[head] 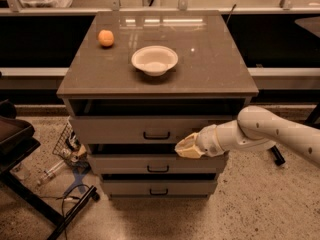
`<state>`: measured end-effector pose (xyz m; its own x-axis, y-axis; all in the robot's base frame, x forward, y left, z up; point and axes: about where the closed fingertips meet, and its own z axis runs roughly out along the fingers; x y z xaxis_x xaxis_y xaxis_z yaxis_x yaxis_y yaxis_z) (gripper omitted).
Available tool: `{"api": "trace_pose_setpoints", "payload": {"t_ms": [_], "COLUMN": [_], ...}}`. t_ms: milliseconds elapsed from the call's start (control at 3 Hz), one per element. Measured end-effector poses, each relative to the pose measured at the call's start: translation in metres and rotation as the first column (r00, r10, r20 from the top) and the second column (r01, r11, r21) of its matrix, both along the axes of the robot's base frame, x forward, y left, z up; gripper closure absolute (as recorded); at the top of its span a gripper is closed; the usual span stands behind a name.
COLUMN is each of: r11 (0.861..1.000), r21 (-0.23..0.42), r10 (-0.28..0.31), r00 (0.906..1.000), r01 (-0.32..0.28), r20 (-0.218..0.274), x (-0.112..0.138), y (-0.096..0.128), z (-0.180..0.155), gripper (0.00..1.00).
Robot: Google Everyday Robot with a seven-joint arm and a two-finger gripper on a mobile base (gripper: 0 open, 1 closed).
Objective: Close top drawer
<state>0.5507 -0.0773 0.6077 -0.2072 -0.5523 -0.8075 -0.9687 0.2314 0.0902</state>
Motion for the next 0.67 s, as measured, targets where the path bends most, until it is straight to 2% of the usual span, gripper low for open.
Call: {"api": "trace_pose_setpoints", "payload": {"t_ms": [333,667], "r11": [1.0,1.0], "r21": [0.009,0.009], "r10": [-0.016,-0.016], "r00": [0.9997,0.9997], "r01": [0.016,0.016], "r20": [0.018,0.018], "x": [0.0377,0.0358], "y": [-0.0108,-0.01], "z": [-0.004,-0.0041], "gripper": [1.0,1.0]}}
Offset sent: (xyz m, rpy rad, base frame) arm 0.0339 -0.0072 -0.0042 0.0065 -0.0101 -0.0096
